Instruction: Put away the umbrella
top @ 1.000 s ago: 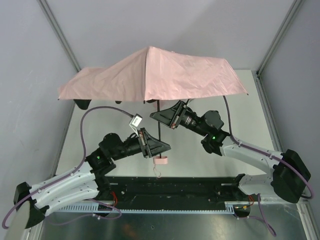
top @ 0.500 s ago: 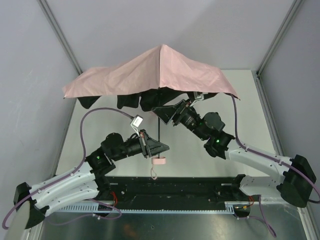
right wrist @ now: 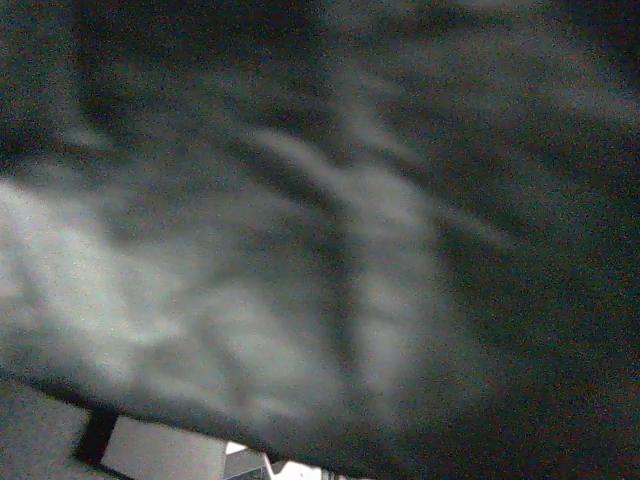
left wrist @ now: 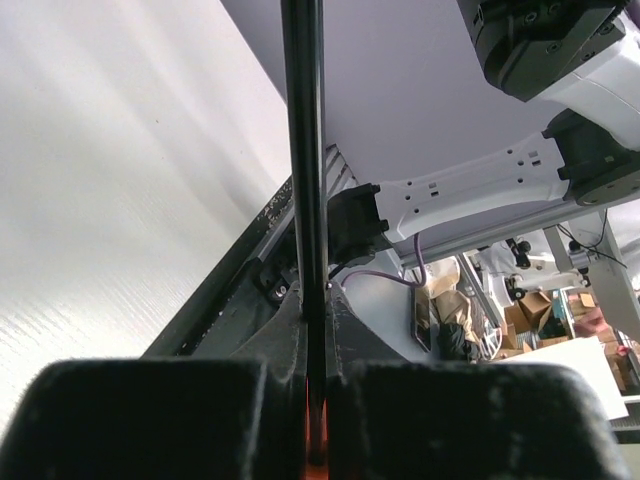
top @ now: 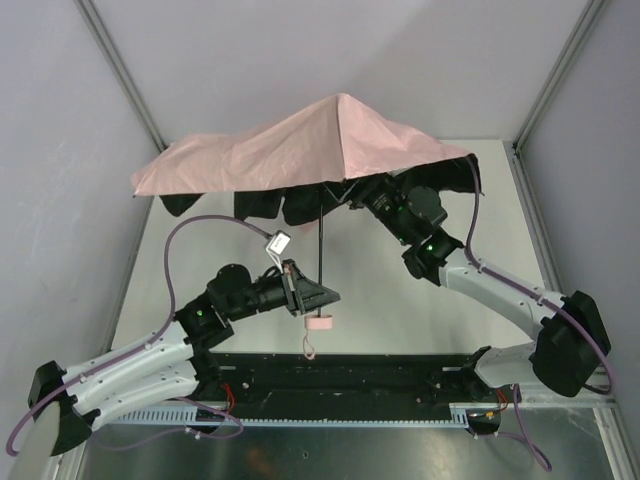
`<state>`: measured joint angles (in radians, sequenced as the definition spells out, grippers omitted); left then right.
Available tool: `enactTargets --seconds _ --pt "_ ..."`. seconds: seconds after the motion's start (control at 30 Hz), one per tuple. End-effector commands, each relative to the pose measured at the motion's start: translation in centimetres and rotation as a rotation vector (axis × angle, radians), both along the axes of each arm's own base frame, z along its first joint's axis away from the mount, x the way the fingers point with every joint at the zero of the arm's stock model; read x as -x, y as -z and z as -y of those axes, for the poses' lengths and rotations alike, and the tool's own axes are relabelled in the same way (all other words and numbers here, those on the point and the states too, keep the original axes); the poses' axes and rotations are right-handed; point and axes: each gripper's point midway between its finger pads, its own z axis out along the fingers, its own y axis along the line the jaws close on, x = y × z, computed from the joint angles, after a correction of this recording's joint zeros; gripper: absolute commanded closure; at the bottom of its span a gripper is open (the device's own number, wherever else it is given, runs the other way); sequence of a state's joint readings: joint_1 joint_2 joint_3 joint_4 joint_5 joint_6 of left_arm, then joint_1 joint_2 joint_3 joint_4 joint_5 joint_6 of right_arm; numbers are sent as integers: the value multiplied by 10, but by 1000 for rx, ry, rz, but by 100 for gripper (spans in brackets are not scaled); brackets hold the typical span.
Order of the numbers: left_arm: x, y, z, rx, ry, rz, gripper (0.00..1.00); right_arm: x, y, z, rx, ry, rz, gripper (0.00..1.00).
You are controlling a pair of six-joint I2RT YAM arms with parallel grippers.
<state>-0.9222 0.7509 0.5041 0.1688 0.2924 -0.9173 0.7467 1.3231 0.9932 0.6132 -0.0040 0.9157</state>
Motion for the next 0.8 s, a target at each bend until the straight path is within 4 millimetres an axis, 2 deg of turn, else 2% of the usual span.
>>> enactTargets --seconds 0.0,0.03,0.07,0.1,0.2,0.27,0.33,0.5,0.67,0.77 --pt "-1 -43 2 99 15 131 100 4 -39 -7 -59 -78 88 39" --pt "-1 -46 2 103 16 136 100 6 -40 -10 -56 -98 99 40" --pt "-1 -47 2 105 15 139 100 9 -39 -13 -50 -116 108 46" --pt "-1 -49 2 107 14 143 100 12 -39 -15 -41 -126 113 54" --pt "-2 -51 1 109 7 146 100 17 -33 -21 -6 -140 114 88" --pt "-3 -54 -1 106 -5 152 100 19 -26 -23 18 -153 101 97" --pt "-9 -59 -5 100 -38 163 100 25 -18 -25 30 -174 89 99" --pt "-30 -86 -16 95 -156 199 100 62 5 -22 -19 -206 62 100" --pt "-38 -90 -11 83 -173 199 100 86 12 -10 -71 -235 44 100" --pt "-41 -93 -9 82 -178 200 100 96 31 -10 -66 -227 15 100"
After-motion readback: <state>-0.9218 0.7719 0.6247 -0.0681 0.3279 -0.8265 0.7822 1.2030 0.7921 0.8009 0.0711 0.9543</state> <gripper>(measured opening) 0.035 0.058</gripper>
